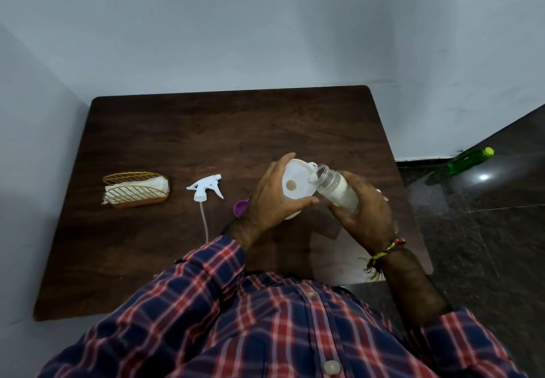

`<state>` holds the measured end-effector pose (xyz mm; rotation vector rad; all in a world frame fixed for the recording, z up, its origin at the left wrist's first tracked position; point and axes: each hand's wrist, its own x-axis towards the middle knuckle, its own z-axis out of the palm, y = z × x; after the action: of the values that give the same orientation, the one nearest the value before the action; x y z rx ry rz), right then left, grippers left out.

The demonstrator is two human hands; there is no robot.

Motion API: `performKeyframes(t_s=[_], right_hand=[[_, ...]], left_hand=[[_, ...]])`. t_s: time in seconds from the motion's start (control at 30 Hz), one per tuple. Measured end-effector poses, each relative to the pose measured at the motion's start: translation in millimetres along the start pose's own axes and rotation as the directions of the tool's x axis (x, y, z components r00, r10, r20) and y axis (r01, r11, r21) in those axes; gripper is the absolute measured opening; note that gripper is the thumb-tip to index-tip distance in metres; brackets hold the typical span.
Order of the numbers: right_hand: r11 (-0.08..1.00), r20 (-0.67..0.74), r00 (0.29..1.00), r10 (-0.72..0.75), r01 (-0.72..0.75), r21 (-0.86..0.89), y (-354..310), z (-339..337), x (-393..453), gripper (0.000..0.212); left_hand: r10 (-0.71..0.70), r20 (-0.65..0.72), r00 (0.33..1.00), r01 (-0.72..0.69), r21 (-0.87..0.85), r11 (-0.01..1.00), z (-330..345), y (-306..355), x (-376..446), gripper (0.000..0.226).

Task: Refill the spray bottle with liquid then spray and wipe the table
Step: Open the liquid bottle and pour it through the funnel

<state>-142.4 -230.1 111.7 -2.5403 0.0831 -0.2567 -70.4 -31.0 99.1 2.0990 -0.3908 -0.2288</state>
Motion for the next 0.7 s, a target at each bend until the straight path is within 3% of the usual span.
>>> performKeyframes(t_s=[0.27,0.7], right_hand=[[0.988,0.066,0.998,-0.010,0.020,-0.152,1.3,-6.2,7.8,0.064],[0.975,0.086,0.996,-0.017,0.035,-0.219,0.1,-12.6,11.7,0.065]], left_hand=[[0.016,0.020,1.000,-0.016,-0.023,1.000,2.6,-10.2,-0.1,0.108],[0.036,0.091,0.995,-0.035,-0.021,0.999,1.5,-15.3,1.3,0.105]])
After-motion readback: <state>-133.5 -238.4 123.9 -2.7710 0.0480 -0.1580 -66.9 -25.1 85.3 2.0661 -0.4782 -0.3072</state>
